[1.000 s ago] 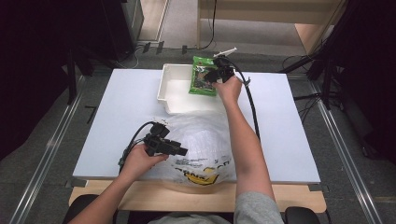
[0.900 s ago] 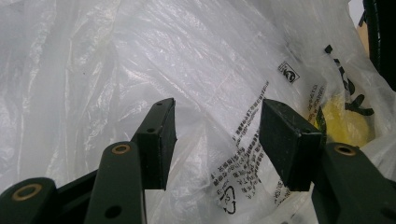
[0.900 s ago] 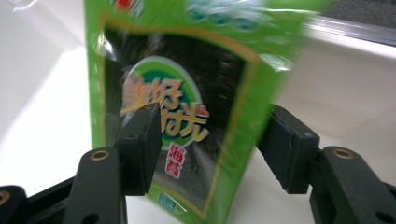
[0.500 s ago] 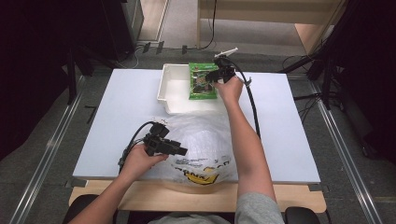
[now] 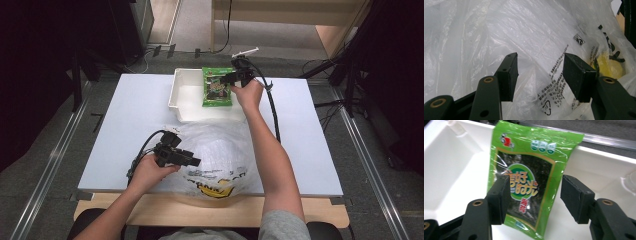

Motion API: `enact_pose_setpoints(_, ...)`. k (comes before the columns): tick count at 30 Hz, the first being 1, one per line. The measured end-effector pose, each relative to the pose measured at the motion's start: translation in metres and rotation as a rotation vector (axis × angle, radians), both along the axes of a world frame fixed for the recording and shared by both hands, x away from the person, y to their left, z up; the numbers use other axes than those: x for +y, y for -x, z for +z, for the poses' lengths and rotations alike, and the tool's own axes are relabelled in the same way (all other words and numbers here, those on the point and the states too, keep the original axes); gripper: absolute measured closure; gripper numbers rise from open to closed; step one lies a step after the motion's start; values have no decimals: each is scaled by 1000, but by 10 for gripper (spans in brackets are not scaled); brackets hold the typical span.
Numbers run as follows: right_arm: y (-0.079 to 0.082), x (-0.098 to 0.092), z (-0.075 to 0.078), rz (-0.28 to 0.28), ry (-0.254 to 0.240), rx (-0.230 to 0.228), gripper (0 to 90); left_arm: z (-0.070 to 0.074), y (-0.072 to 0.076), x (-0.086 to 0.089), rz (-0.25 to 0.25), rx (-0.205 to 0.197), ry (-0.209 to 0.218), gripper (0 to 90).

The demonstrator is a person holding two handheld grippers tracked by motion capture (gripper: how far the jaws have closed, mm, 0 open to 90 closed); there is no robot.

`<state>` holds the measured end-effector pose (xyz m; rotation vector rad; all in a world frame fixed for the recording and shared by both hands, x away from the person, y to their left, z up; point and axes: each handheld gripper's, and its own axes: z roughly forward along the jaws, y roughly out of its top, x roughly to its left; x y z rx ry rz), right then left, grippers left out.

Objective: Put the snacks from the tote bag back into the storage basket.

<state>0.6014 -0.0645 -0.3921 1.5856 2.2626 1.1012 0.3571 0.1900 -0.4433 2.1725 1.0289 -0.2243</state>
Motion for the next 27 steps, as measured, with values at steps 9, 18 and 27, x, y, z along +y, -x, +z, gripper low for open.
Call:
enact_pose_setpoints(9, 12, 0, 10, 31, -5, -3, 418, 0, 0, 0, -1, -3, -5, 470)
enact_pose_setpoints(18, 29, -3, 18, 91, -11, -10, 427, 0, -1, 0, 2, -1, 2, 470)
enact_pose_setpoints(27, 48, -4, 22, 141, -19, -18, 432, 0, -1, 0, 2, -1, 0, 470)
